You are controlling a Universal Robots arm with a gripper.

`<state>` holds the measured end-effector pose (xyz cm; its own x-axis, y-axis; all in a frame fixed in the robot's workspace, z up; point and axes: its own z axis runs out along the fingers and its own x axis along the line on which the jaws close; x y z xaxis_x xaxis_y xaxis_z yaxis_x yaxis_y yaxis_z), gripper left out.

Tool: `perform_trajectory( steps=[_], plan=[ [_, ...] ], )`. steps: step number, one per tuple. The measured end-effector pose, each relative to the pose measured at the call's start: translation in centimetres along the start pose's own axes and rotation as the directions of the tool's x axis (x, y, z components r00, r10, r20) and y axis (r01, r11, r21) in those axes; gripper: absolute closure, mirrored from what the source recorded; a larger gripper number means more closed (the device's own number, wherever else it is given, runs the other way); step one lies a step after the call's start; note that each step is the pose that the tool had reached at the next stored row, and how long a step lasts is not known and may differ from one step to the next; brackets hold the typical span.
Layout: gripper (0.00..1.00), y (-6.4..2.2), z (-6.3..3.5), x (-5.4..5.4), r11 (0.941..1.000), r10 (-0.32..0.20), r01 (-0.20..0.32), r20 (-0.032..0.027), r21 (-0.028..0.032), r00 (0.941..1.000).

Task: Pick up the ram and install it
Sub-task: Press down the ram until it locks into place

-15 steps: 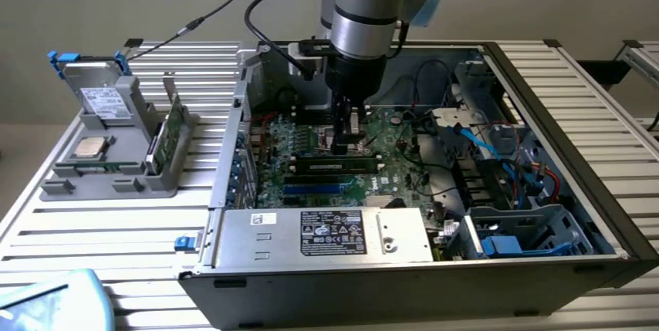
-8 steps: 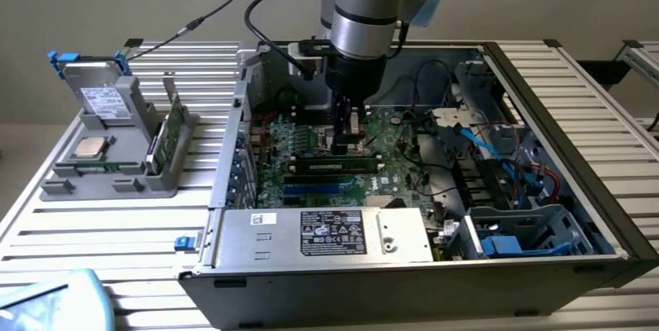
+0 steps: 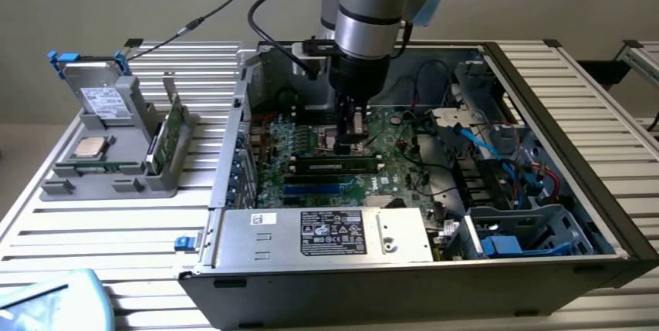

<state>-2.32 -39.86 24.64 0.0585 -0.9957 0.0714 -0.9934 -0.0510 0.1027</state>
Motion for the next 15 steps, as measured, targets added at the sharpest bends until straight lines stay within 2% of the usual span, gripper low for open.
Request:
perform_trajectory(
  steps=[9, 15],
  plan=[
    [0.9, -2.16, -0.18, 0.1, 1.0, 0.0, 0.0, 0.0004, 0.0011, 1.0],
    [0.9, -2.39, 0.69, 0.1, 1.0, 0.0, 0.0, 0.0002, 0.0036, 1.0]
  ],
)
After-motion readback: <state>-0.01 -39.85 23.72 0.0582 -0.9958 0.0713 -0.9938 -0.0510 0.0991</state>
